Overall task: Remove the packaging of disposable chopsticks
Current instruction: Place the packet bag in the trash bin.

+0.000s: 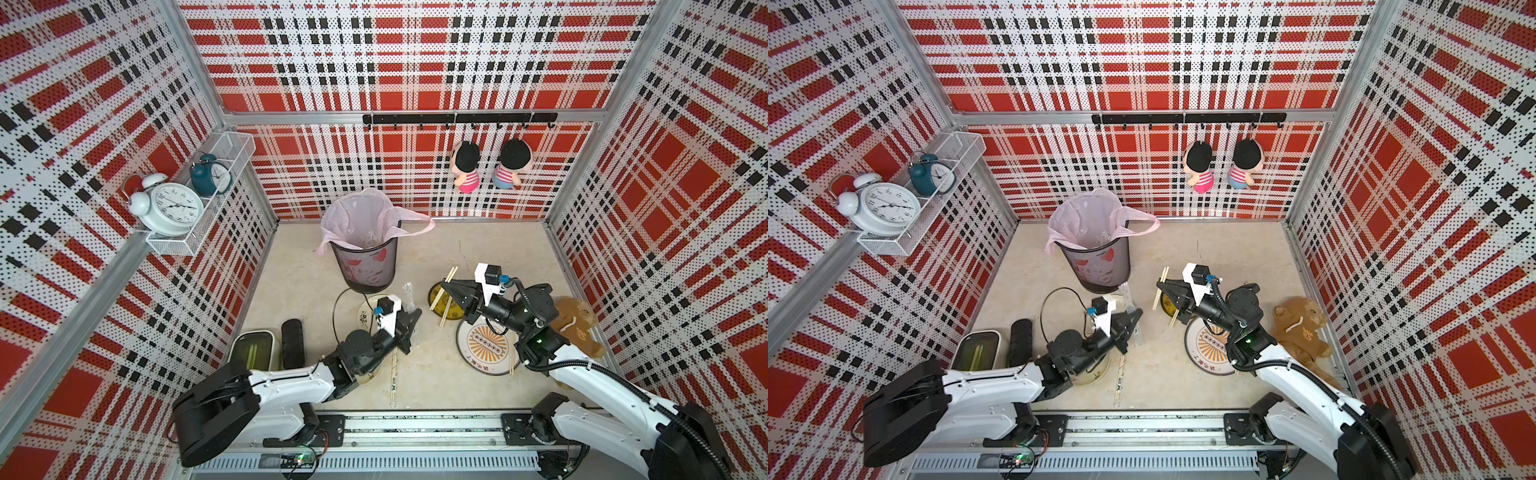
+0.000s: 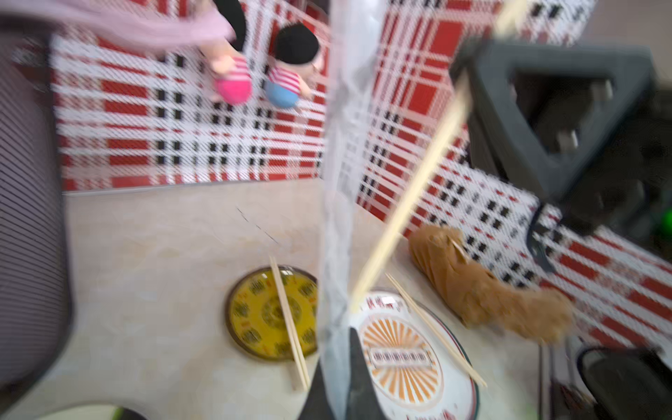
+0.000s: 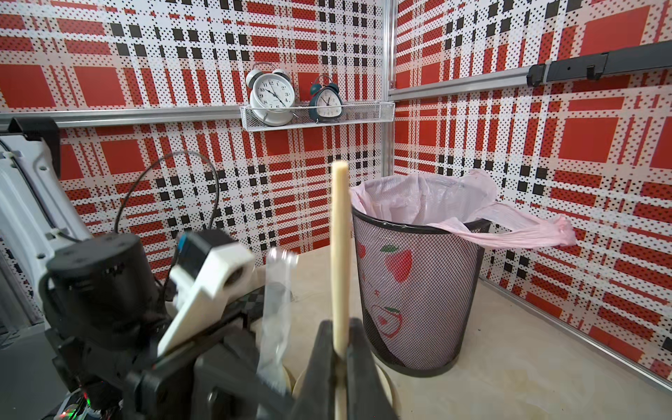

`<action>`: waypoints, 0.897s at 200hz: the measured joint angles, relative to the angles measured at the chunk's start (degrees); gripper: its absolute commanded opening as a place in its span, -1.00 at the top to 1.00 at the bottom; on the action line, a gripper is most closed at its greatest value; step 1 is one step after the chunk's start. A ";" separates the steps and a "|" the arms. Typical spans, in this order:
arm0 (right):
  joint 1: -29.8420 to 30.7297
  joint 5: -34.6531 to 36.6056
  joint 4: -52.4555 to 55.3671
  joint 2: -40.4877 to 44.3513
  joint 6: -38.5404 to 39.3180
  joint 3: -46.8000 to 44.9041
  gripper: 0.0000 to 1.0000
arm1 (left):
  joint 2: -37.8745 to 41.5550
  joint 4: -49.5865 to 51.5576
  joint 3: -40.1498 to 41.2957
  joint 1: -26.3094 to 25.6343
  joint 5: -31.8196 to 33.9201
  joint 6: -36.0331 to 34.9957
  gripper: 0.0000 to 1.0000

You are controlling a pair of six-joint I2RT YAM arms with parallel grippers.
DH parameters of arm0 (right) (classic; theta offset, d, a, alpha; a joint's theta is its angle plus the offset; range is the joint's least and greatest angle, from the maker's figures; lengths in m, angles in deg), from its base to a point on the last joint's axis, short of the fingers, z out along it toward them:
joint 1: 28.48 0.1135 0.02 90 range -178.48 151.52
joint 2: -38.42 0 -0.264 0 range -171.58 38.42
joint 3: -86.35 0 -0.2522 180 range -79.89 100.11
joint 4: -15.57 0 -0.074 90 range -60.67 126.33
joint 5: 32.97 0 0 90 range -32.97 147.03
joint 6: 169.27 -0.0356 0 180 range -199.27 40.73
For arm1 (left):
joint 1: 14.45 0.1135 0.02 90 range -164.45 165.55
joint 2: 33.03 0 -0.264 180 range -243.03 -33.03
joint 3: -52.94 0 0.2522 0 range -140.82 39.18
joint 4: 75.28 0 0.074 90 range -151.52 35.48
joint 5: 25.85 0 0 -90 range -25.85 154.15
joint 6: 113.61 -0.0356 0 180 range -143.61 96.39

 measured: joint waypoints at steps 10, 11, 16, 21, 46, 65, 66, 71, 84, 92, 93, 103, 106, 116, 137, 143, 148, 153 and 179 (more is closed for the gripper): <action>0.00 0.11 -0.04 -0.11 0.07 -0.39 1.00 | 1.36 3.72 -4.76 2.54 2.82 -0.50 1.00; 0.00 0.13 -0.04 -0.11 0.07 -0.42 1.00 | 1.38 4.02 -5.11 2.80 3.06 -0.52 1.00; 0.00 0.20 -0.07 -0.15 0.09 -0.70 1.00 | 1.62 5.77 -7.58 4.11 4.20 -0.74 1.00; 0.00 0.24 -0.07 -0.17 0.15 -0.98 1.00 | 1.62 7.54 -10.10 5.64 5.11 -0.79 1.00; 0.00 0.28 0.00 -0.26 0.37 -2.12 1.00 | -1.38 15.37 -23.69 13.46 8.15 -1.84 1.00; 0.00 0.42 0.02 -0.20 0.70 -2.86 1.00 | -7.04 21.46 -35.52 18.49 9.70 -2.73 1.00; 0.00 0.44 0.02 -0.17 0.70 -2.89 1.00 | -7.52 22.03 -36.48 18.88 9.70 -2.84 1.00; -0.02 0.48 0.04 -0.13 0.79 -3.15 1.00 | -9.55 23.71 -39.89 20.04 10.32 -3.10 1.00; -0.04 0.55 -0.02 0.11 0.90 -3.76 1.00 | -14.88 28.46 -48.30 22.73 11.91 -3.54 1.00; -0.04 0.52 -0.15 0.26 0.90 -4.17 1.00 | -18.32 31.61 -53.09 24.20 12.81 -3.69 1.00; -0.04 0.50 -0.17 0.31 0.90 -4.24 1.00 | -18.56 31.95 -53.51 24.33 12.94 -3.67 1.00; -0.04 0.48 -0.26 0.42 0.90 -4.55 1.00 | -23.06 36.04 -59.54 25.92 14.49 -3.87 1.00; -0.04 0.46 -0.26 0.46 0.90 -4.59 1.00 | -24.30 37.31 -61.13 26.40 14.91 -3.78 1.00; -0.04 0.44 -0.31 0.61 0.90 -4.70 1.00 | -28.50 41.31 -66.18 27.76 16.06 -3.80 0.99; -0.07 0.42 -0.52 1.27 0.87 -4.85 1.00 | -35.69 48.70 -72.81 29.99 17.22 -3.02 0.79; -0.07 0.42 -0.66 1.42 0.90 -4.87 1.00 | -36.87 50.21 -73.20 30.38 17.25 -2.80 0.73; -0.07 0.42 -0.72 1.57 0.87 -4.87 1.00 | -37.62 51.49 -73.18 30.73 17.29 -2.54 0.67; -0.07 0.42 -0.79 1.68 0.87 -4.87 1.00 | -38.16 52.85 -73.09 31.04 17.25 -2.34 0.60; -0.09 0.42 -1.14 1.81 0.87 -4.87 1.00 | -38.93 57.68 -72.78 31.41 17.16 -1.97 0.00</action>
